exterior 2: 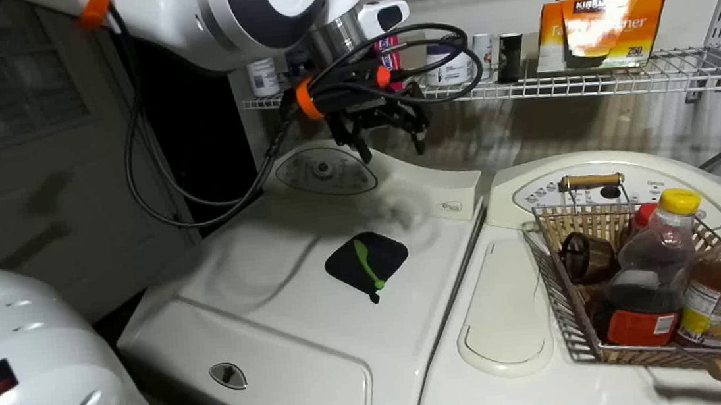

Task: Pick up the green knife and put it on the rack

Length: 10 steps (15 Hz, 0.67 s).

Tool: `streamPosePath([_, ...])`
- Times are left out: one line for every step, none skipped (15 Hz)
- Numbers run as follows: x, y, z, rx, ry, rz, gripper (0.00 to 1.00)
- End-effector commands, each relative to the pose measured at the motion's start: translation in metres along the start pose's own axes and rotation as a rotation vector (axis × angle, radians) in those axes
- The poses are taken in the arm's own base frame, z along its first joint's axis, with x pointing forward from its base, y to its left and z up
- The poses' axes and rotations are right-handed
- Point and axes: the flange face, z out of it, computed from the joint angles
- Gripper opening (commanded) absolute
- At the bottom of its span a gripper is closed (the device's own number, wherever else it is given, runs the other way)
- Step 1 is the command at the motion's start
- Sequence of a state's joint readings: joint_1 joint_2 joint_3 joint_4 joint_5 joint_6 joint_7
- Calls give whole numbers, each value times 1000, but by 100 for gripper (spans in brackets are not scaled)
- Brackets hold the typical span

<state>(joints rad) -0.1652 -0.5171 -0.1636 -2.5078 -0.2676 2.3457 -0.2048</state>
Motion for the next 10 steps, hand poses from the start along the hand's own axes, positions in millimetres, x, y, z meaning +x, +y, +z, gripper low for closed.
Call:
streamPosePath([0,0,-1,1,-1,0,100])
streamPosePath([0,0,-1,1,-1,0,100])
streamPosePath([0,0,-1,1,-1,0,100])
streamPosePath([0,0,-1,1,-1,0,100])
streamPosePath([3,-8,2,16,1,-29,100])
streamPosePath([4,-15,7,11,-8,-54,100])
streamPosePath([6,-26,15,44,-11,-74,100])
streamPosePath([7,-35,23,69,-7,-93,100])
streamPosePath([8,-46,32,96,-2,-112,100])
streamPosePath([9,-57,42,112,0,-129,100])
